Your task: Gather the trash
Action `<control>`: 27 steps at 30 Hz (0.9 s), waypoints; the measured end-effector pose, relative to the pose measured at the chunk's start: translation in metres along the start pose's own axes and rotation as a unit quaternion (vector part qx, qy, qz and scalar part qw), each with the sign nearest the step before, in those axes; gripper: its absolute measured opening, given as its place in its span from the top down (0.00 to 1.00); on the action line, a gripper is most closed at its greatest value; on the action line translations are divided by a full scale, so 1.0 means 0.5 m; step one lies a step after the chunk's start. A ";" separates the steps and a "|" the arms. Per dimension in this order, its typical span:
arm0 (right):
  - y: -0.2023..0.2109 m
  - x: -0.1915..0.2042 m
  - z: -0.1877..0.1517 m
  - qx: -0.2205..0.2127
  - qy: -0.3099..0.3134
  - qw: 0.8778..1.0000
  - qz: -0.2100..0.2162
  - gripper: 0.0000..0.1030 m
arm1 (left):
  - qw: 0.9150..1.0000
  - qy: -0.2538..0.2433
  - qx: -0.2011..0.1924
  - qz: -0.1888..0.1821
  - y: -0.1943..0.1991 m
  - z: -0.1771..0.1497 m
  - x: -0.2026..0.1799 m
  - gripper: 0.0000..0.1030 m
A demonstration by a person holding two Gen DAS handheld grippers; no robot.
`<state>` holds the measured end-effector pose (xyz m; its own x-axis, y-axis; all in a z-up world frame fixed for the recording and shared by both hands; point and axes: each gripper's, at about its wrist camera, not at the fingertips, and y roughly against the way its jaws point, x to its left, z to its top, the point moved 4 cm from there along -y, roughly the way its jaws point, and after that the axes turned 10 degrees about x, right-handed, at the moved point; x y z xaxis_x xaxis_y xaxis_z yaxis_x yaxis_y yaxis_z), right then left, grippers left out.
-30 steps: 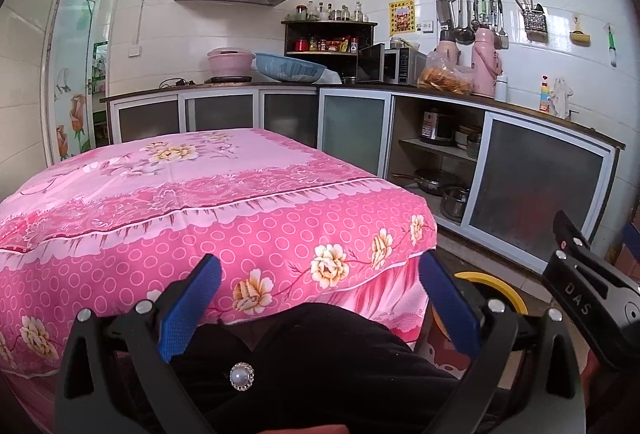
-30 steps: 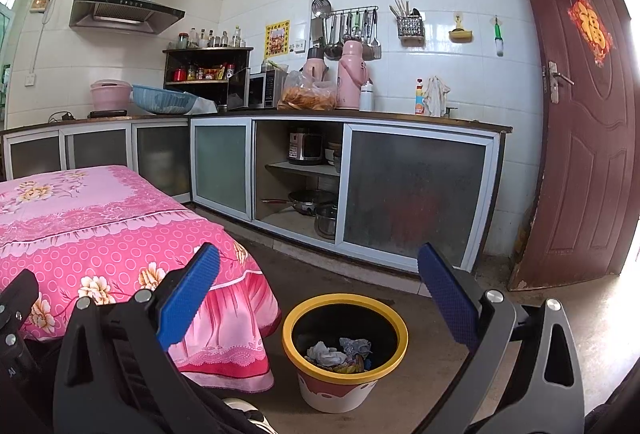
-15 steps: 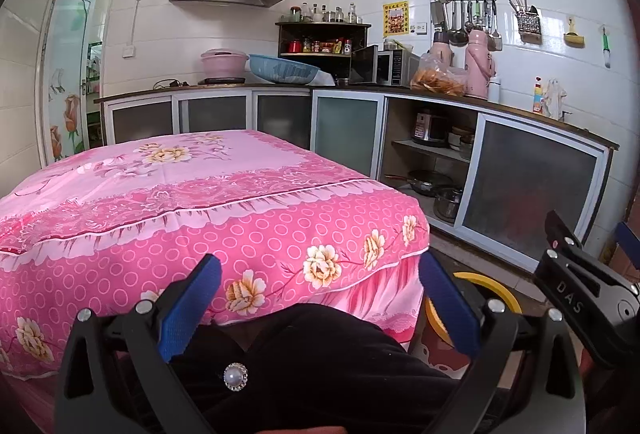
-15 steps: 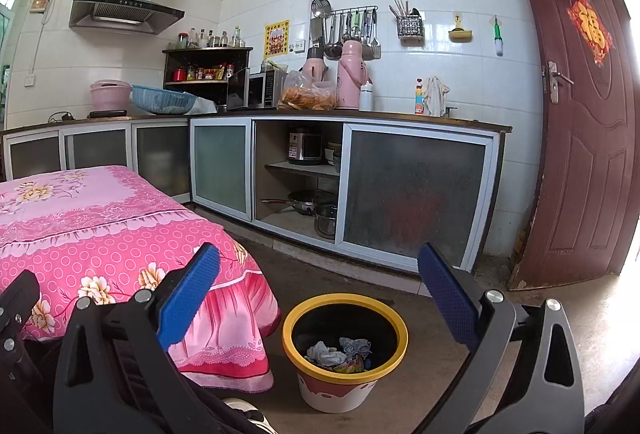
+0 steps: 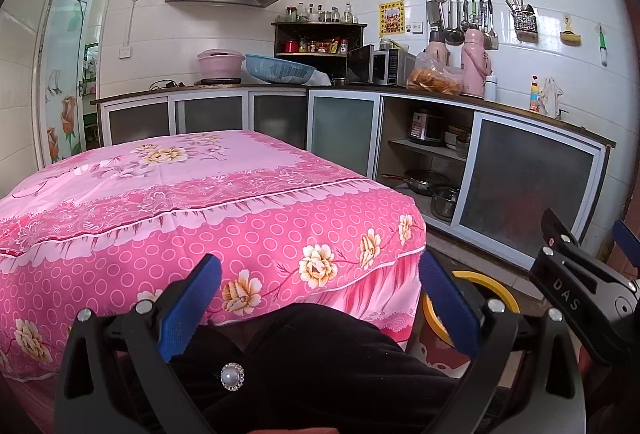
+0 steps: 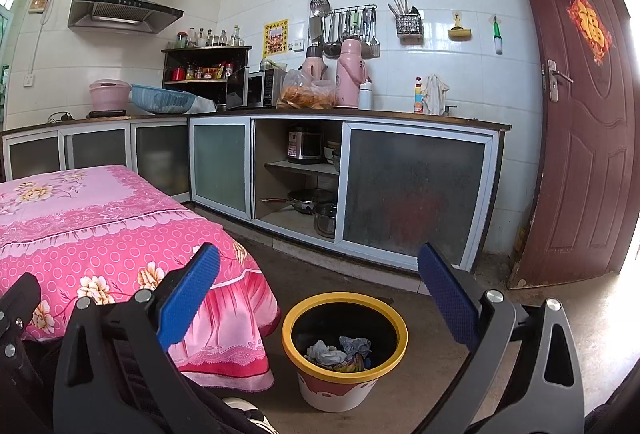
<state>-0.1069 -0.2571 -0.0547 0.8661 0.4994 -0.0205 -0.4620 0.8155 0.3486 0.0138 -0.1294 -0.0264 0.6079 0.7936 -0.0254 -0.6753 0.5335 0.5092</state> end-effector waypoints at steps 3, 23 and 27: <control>0.000 0.000 0.000 0.000 0.000 1.000 0.000 0.08 | 1.000 0.000 0.000 0.000 0.000 0.000 0.000 0.08; -0.001 -0.003 0.001 0.001 -0.001 1.000 0.000 0.08 | 1.000 -0.001 0.001 -0.001 -0.001 -0.001 0.000 0.08; -0.001 -0.005 0.000 0.001 -0.002 1.000 0.000 0.08 | 1.000 -0.002 0.002 -0.001 -0.003 -0.001 -0.001 0.08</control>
<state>-0.1088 -0.2584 -0.0550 0.8669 0.4983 -0.0168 -0.4614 0.8146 0.3514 0.0141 -0.1303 -0.0276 0.6108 0.7915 -0.0231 -0.6722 0.5338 0.5130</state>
